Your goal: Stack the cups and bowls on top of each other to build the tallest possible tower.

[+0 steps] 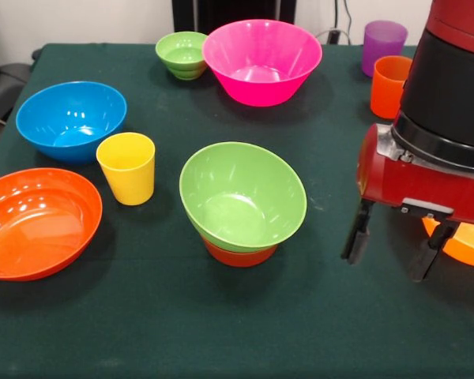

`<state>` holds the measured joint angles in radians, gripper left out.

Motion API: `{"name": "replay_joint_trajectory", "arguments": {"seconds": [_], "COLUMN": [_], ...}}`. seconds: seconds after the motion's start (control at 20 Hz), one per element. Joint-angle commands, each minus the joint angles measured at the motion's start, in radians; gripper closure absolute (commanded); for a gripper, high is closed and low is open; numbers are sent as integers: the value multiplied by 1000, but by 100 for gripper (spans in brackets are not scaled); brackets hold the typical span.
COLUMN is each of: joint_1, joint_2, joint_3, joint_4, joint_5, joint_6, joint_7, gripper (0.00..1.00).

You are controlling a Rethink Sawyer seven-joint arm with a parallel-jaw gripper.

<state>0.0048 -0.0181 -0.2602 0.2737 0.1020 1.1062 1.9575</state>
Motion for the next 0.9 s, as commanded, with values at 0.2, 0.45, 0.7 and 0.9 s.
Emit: {"name": "replay_joint_trajectory", "arguments": {"seconds": [0.2, 0.45, 0.7, 0.9], "joint_1": [16, 13, 12, 10], "joint_2": [-12, -18, -23, -25], "joint_3": [37, 38, 40, 46], "joint_4": [103, 112, 123, 127], "joint_5": [2, 3, 2, 6], "joint_6": [31, 25, 16, 15], "joint_7": [114, 107, 106, 97], "gripper": [0, 0, 0, 0]}}
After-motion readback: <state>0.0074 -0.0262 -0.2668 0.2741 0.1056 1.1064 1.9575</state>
